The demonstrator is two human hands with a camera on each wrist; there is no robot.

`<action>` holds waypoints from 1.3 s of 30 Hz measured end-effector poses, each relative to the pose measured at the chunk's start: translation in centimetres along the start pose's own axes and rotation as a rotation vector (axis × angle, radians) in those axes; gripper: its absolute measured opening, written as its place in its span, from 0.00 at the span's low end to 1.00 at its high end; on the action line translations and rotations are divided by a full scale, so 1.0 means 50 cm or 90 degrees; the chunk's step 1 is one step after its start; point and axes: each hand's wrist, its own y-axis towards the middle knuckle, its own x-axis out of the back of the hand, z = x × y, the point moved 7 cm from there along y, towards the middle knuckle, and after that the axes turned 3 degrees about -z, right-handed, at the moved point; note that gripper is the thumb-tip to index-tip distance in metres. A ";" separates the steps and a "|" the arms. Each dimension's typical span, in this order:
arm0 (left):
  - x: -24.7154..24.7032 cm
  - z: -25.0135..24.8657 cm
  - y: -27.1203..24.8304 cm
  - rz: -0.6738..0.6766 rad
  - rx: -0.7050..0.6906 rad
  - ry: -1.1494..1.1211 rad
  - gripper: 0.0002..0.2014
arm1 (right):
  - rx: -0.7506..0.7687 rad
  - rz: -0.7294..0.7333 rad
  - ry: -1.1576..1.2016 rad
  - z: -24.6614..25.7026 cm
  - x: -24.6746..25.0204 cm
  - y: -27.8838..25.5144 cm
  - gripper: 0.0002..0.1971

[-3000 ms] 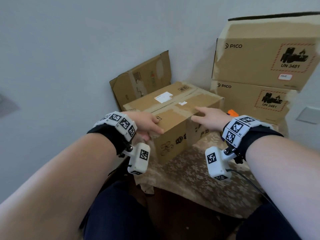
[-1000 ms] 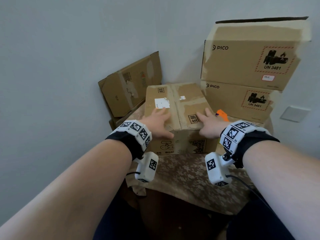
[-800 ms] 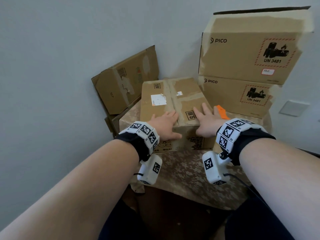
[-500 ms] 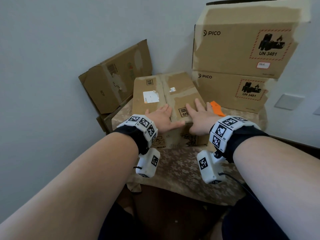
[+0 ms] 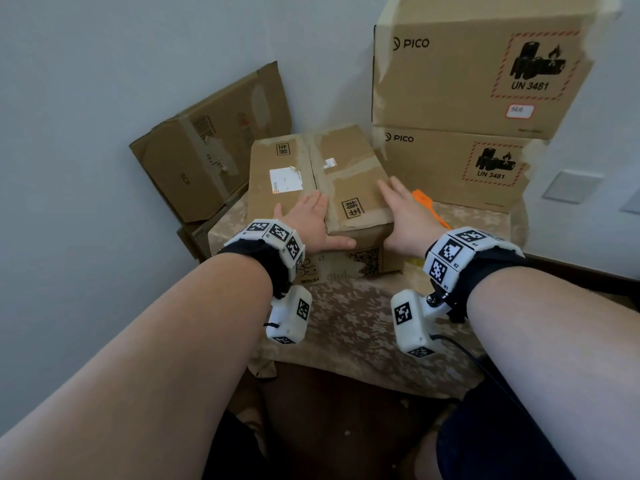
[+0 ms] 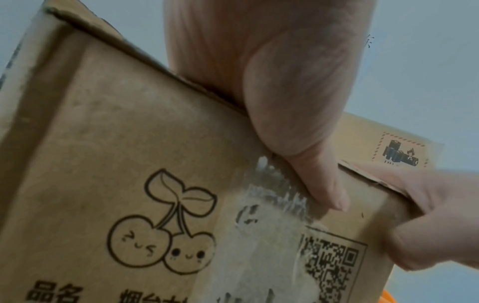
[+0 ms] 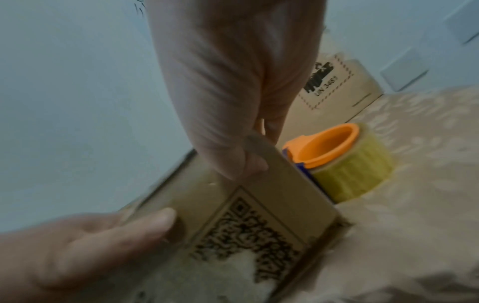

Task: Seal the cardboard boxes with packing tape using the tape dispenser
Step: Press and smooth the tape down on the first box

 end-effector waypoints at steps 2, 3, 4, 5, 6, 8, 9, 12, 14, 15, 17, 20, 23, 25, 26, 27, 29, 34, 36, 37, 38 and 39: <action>0.000 -0.001 0.000 -0.003 -0.001 -0.001 0.55 | -0.038 -0.017 0.032 -0.026 0.001 -0.005 0.57; 0.000 0.000 0.001 -0.002 0.000 -0.002 0.55 | -0.047 -0.029 0.040 -0.034 0.002 -0.005 0.57; 0.000 0.000 0.002 -0.001 0.001 -0.002 0.55 | -0.068 -0.037 0.042 -0.043 0.005 -0.003 0.57; -0.001 0.000 0.002 0.000 0.003 0.000 0.55 | -0.091 -0.048 0.040 -0.057 0.005 0.001 0.55; -0.001 -0.001 0.003 0.000 0.003 0.001 0.55 | -0.122 -0.047 0.024 -0.074 0.003 0.004 0.50; -0.002 -0.001 0.004 0.000 0.002 0.004 0.55 | -0.173 -0.034 -0.033 -0.099 -0.003 0.010 0.28; -0.003 0.000 0.005 0.000 0.001 0.003 0.55 | -0.190 -0.018 -0.063 -0.105 -0.007 0.010 0.15; -0.006 0.001 0.006 -0.004 0.002 0.005 0.55 | -0.211 0.044 -0.120 -0.125 -0.026 0.020 0.24; -0.007 0.000 0.006 -0.006 0.002 0.009 0.56 | -0.199 0.038 -0.110 -0.127 -0.033 0.026 0.15; -0.007 0.000 0.005 -0.007 0.002 0.010 0.56 | -0.173 0.006 -0.085 -0.128 -0.034 0.034 0.14; -0.005 -0.001 0.005 -0.009 -0.002 0.010 0.56 | -0.175 0.011 -0.063 -0.138 -0.040 0.035 0.21; -0.003 -0.003 0.003 -0.008 -0.005 0.009 0.56 | -0.192 0.107 -0.118 -0.133 -0.039 0.020 0.21; -0.001 -0.003 0.000 0.003 -0.002 0.008 0.56 | -0.212 0.142 -0.163 -0.144 -0.046 0.005 0.19; 0.002 -0.002 -0.003 0.002 0.000 0.007 0.56 | -0.204 0.150 -0.182 -0.158 -0.058 -0.001 0.20; 0.003 -0.002 -0.004 0.002 0.001 0.006 0.55 | -0.187 0.117 -0.166 -0.154 -0.052 -0.004 0.17; 0.004 -0.002 -0.006 0.002 0.002 0.006 0.55 | -0.168 0.089 -0.158 -0.151 -0.042 -0.003 0.16; 0.007 -0.002 -0.011 0.001 0.006 0.008 0.53 | -0.151 0.080 -0.148 -0.128 -0.021 -0.015 0.22; 0.018 0.000 -0.031 0.012 0.014 0.035 0.46 | -0.167 0.083 -0.213 -0.119 0.039 -0.032 0.10; 0.024 0.001 -0.040 0.015 0.017 0.050 0.44 | -0.135 0.059 -0.269 -0.117 0.058 -0.031 0.12; 0.031 0.001 -0.044 0.012 0.022 0.057 0.42 | -0.133 0.016 -0.235 -0.112 0.076 -0.035 0.13; 0.040 0.002 -0.050 0.007 0.028 0.065 0.40 | -0.150 -0.039 -0.174 -0.101 0.100 -0.042 0.12; 0.050 0.004 -0.056 0.007 0.036 0.076 0.38 | -0.151 -0.092 -0.114 -0.094 0.120 -0.045 0.10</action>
